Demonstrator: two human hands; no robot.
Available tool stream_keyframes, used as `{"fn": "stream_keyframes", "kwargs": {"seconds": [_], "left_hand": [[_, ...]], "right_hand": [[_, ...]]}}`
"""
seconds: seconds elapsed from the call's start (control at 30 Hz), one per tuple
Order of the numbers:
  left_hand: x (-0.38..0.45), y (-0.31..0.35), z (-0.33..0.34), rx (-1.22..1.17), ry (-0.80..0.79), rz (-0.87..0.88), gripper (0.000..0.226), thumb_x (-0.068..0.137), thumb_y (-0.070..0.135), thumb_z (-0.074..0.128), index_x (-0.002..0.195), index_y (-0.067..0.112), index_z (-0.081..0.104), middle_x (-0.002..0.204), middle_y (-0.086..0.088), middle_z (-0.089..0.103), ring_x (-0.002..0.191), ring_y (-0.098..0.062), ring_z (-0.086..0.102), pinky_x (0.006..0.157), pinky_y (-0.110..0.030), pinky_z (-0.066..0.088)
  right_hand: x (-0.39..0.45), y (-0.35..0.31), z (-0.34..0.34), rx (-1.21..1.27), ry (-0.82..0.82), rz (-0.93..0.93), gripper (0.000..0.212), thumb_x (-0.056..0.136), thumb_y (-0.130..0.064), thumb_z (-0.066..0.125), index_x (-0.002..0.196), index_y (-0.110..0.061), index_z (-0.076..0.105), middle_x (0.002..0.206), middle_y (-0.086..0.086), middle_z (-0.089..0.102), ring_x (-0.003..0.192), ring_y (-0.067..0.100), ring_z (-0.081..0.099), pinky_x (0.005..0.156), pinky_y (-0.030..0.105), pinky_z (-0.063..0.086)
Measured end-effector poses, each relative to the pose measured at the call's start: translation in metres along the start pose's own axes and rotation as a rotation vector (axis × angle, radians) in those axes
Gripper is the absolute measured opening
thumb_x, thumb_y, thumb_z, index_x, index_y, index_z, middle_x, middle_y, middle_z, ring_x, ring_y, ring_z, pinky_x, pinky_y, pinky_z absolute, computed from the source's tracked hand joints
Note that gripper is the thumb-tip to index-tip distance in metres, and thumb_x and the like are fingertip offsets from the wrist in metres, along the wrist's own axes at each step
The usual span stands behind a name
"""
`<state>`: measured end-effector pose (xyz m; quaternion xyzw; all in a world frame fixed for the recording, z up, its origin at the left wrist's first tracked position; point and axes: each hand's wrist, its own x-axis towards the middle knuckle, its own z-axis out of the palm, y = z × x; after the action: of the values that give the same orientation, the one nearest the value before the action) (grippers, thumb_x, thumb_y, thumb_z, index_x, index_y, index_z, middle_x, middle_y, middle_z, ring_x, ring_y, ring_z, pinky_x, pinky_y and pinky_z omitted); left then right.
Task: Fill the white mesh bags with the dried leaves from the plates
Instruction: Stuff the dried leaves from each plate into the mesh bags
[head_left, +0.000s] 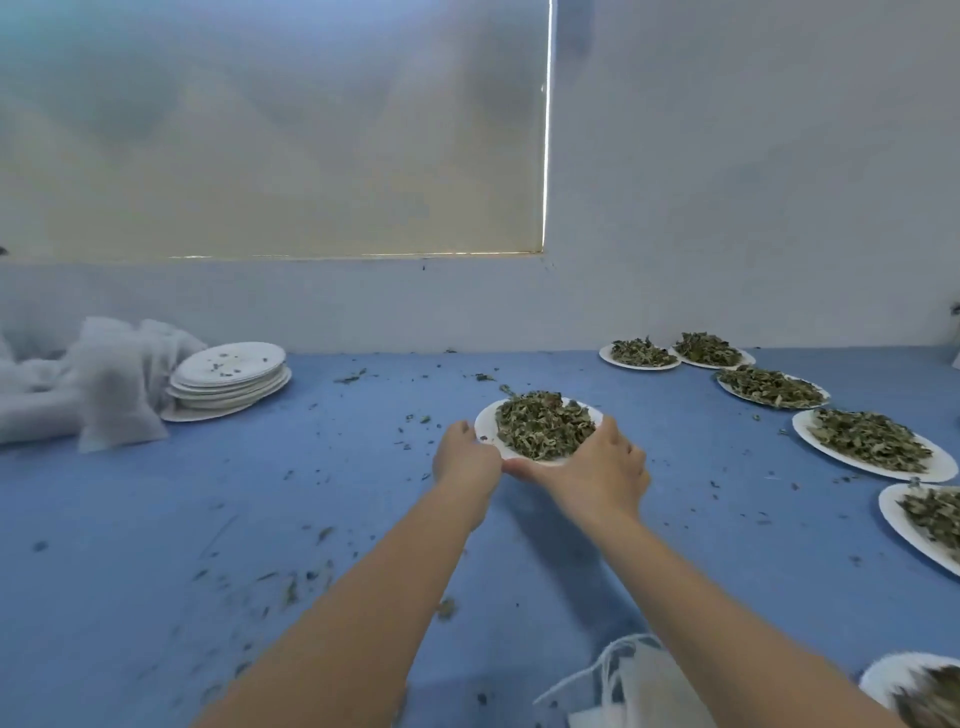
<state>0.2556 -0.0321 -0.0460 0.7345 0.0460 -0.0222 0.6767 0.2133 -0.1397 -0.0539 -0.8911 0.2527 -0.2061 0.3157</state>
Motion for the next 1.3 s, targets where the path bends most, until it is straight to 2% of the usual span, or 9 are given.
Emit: {"fn": "stream_keyframes", "kwargs": {"seconds": [0.1,0.27,0.43,0.63,0.8,1.0,1.07,1.17,1.3], "left_hand": [[-0.012,-0.013,-0.049,0.076,0.071,0.023,0.057,0.089,-0.006,0.044,0.141,0.013,0.032,0.144,0.0,0.039,0.118,-0.023,0.047,0.096,-0.039,0.046],[-0.02,-0.034,-0.117,0.306,0.189,0.053,0.056,0.087,0.0,0.049,0.14,0.014,0.035,0.141,0.0,0.044,0.119,-0.023,0.047,0.08,-0.027,0.041],[-0.021,-0.053,-0.147,0.567,0.166,0.015,0.036,0.088,0.003,0.047,0.123,0.008,0.042,0.125,-0.01,0.053,0.089,-0.022,0.045,0.065,-0.026,0.033],[-0.04,-0.039,-0.136,0.68,0.131,0.081,0.051,0.087,-0.002,0.042,0.136,0.005,0.029,0.14,-0.012,0.036,0.117,-0.029,0.043,0.076,-0.03,0.037],[-0.085,-0.015,-0.103,0.623,0.041,0.277,0.065,0.088,-0.004,0.041,0.147,0.009,0.017,0.154,-0.007,0.018,0.139,-0.022,0.022,0.11,-0.036,0.027],[-0.141,-0.002,-0.055,0.556,-0.131,0.424,0.037,0.091,0.006,0.046,0.128,0.01,0.048,0.131,-0.007,0.052,0.116,-0.021,0.05,0.083,-0.023,0.036],[-0.16,-0.004,-0.036,0.588,-0.233,0.482,0.031,0.09,0.007,0.045,0.118,0.013,0.057,0.124,-0.004,0.058,0.113,-0.02,0.053,0.082,-0.024,0.039],[-0.182,-0.016,-0.009,0.69,-0.386,0.526,0.042,0.088,0.009,0.039,0.124,0.023,0.057,0.131,-0.003,0.054,0.12,-0.029,0.047,0.085,-0.023,0.043],[-0.192,-0.039,0.017,0.955,-0.462,0.525,0.047,0.093,0.02,0.036,0.137,0.033,0.041,0.144,0.001,0.035,0.13,-0.03,0.022,0.102,-0.039,0.03]], "right_hand": [[-0.036,-0.024,0.02,-0.007,-0.046,-0.055,0.129,0.044,-0.078,0.072,0.141,-0.01,0.022,0.139,0.007,0.041,0.13,0.026,0.031,0.104,0.038,0.028],[-0.077,-0.055,0.061,-0.051,-0.187,-0.097,0.133,0.047,-0.082,0.067,0.145,-0.01,0.013,0.143,0.007,0.034,0.134,0.025,0.025,0.108,0.039,0.023],[-0.096,-0.064,0.088,-0.18,-0.299,-0.122,0.139,0.05,-0.086,0.06,0.147,-0.007,0.001,0.149,0.009,0.024,0.138,0.027,0.018,0.112,0.043,0.016],[-0.099,-0.069,0.072,-0.213,-0.38,-0.09,0.138,0.058,-0.087,0.053,0.147,-0.007,-0.015,0.154,0.023,0.008,0.142,0.035,0.005,0.114,0.047,0.009],[-0.108,-0.067,0.026,-0.162,-0.228,-0.175,0.096,0.084,-0.067,0.047,0.147,-0.004,0.01,0.145,0.019,0.031,0.135,0.035,0.025,0.108,0.043,0.021],[-0.129,-0.027,-0.061,-0.244,-0.169,-0.26,0.041,0.096,-0.04,0.042,0.125,-0.011,0.049,0.127,0.012,0.051,0.119,0.031,0.045,0.095,0.038,0.038],[-0.135,-0.005,-0.086,-0.279,-0.165,-0.268,0.026,0.096,-0.031,0.044,0.092,-0.011,0.061,0.095,0.01,0.061,0.097,0.03,0.056,0.074,0.033,0.046],[-0.145,0.026,-0.117,-0.499,-0.15,-0.262,0.037,0.095,-0.023,0.045,0.059,-0.015,0.039,0.062,0.001,0.042,0.069,0.025,0.047,0.052,0.026,0.029],[-0.155,0.057,-0.133,-0.691,-0.254,-0.259,0.03,0.095,-0.03,0.047,0.071,-0.012,0.051,0.079,0.005,0.052,0.078,0.022,0.048,0.065,0.028,0.034]]}}
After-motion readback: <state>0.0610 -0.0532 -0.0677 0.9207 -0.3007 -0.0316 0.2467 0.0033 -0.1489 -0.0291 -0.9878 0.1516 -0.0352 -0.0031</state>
